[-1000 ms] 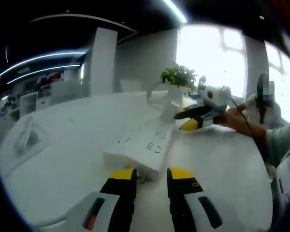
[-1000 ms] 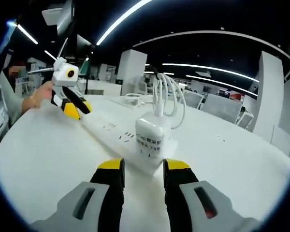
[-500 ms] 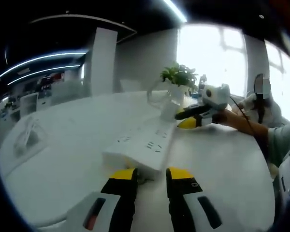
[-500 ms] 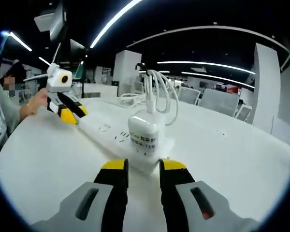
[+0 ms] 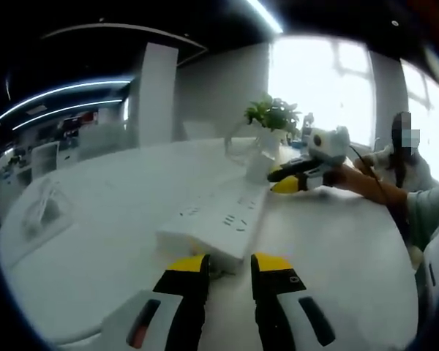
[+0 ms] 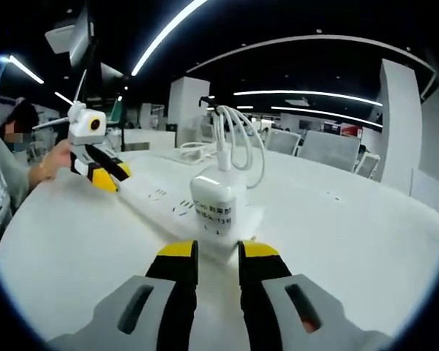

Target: Straighten the power strip on the desk, plug the charger into it

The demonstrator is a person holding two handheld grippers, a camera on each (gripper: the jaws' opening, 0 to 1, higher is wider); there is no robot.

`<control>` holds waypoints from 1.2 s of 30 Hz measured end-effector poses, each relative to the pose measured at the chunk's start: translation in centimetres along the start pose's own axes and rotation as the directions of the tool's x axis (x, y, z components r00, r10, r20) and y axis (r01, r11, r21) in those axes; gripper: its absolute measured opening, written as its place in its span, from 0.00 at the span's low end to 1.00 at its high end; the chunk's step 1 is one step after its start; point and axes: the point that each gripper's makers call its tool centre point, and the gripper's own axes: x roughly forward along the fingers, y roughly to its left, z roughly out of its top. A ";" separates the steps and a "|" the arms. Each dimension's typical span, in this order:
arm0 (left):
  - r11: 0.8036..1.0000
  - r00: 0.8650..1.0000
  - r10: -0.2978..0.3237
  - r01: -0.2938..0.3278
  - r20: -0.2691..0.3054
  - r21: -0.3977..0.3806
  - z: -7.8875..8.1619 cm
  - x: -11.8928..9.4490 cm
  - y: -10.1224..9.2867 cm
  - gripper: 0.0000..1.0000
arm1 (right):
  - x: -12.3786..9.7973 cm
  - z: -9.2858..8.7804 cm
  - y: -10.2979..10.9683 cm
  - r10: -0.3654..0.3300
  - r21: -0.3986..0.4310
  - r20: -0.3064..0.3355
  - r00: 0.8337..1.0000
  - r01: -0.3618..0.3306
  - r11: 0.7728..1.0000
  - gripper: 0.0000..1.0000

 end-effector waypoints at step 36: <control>0.998 0.999 0.052 -0.052 0.006 -0.030 0.0 -0.2 1.1 0.24 | -1.4 -0.1 2.4 0.063 -0.054 -0.055 0.996 -0.066 0.996 0.15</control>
